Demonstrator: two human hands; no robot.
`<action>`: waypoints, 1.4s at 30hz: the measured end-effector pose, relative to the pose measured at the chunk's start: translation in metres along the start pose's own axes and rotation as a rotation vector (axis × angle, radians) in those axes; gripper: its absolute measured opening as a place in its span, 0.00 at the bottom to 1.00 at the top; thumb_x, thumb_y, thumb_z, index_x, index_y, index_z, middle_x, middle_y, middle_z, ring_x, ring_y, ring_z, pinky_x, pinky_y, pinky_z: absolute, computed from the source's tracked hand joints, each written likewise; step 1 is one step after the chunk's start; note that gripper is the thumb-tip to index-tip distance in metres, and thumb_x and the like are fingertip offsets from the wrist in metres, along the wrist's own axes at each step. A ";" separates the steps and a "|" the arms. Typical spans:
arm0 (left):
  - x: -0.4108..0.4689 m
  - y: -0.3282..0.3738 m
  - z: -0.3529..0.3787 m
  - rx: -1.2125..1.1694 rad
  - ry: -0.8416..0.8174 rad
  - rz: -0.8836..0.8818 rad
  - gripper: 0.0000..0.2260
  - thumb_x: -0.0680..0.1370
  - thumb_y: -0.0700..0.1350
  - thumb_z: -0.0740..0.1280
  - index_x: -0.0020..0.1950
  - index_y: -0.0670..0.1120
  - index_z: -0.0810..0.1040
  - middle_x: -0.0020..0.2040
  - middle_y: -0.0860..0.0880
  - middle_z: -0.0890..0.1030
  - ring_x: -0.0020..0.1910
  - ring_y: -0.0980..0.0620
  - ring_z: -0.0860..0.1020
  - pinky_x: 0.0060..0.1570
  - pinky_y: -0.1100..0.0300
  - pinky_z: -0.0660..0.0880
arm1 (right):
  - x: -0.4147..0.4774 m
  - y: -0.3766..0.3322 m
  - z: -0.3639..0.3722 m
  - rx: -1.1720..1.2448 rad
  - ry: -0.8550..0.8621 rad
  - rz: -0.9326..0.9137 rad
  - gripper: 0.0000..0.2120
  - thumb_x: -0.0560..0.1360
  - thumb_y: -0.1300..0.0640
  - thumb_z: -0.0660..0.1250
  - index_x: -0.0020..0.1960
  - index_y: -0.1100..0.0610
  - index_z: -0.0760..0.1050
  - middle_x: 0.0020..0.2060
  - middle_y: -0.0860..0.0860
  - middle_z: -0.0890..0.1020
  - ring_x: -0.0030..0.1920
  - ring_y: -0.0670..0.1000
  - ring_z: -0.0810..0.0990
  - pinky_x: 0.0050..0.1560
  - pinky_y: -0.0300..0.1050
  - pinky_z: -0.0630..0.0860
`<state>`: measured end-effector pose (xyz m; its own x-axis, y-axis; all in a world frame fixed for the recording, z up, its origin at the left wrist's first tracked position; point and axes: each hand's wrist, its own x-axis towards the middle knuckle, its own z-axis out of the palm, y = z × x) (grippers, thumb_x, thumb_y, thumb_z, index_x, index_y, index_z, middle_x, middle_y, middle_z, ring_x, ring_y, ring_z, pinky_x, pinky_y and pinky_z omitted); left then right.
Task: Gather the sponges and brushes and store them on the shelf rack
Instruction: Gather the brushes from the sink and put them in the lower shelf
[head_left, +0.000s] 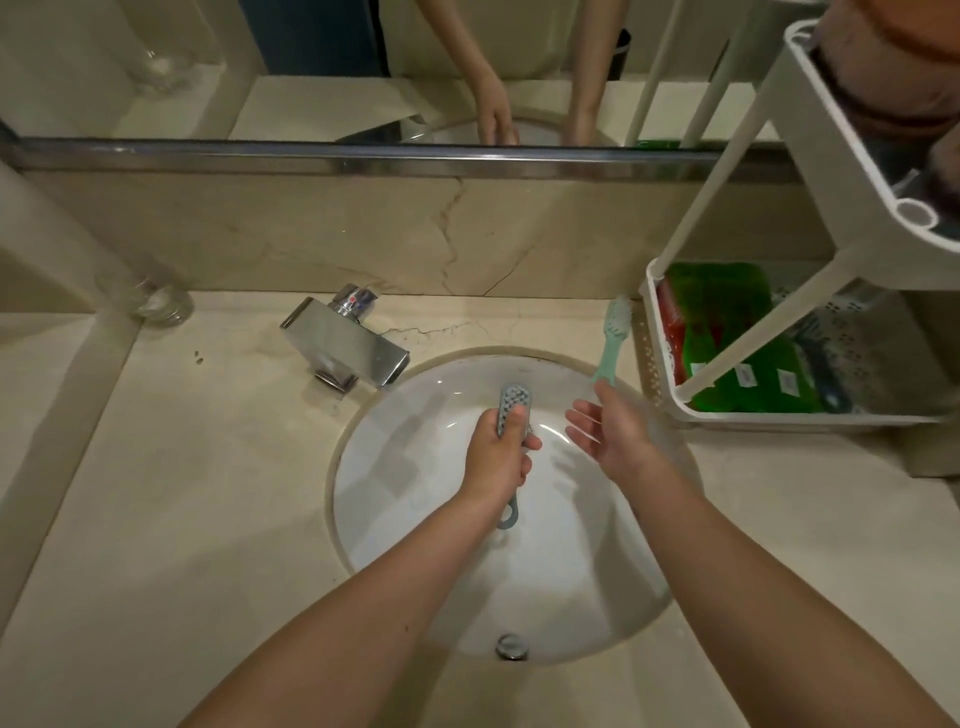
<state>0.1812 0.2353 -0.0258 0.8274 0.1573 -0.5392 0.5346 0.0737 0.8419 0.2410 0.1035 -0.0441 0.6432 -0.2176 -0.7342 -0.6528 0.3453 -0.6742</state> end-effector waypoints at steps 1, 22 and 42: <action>-0.002 0.000 0.000 0.003 0.001 -0.006 0.12 0.83 0.53 0.56 0.49 0.45 0.71 0.38 0.49 0.79 0.23 0.56 0.68 0.23 0.64 0.65 | 0.003 -0.002 0.000 0.017 -0.006 0.014 0.11 0.82 0.51 0.59 0.60 0.57 0.70 0.45 0.54 0.78 0.43 0.51 0.80 0.41 0.47 0.80; -0.006 0.017 -0.009 0.048 0.108 -0.029 0.10 0.73 0.44 0.71 0.44 0.44 0.70 0.34 0.48 0.74 0.28 0.52 0.70 0.25 0.62 0.66 | -0.049 0.049 0.000 -0.165 -0.160 -0.116 0.08 0.77 0.59 0.61 0.45 0.58 0.78 0.34 0.53 0.83 0.34 0.49 0.80 0.39 0.43 0.76; -0.077 0.002 0.053 0.122 -0.068 0.079 0.08 0.73 0.39 0.72 0.50 0.44 0.78 0.37 0.49 0.82 0.29 0.57 0.76 0.29 0.64 0.72 | -0.098 0.019 -0.085 -0.225 -0.193 -0.285 0.09 0.75 0.50 0.66 0.47 0.52 0.83 0.42 0.53 0.85 0.43 0.50 0.84 0.37 0.41 0.77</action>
<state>0.1277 0.1714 0.0159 0.8751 0.0910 -0.4753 0.4811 -0.0575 0.8748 0.1315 0.0544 0.0078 0.8604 -0.0932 -0.5010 -0.4947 0.0832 -0.8651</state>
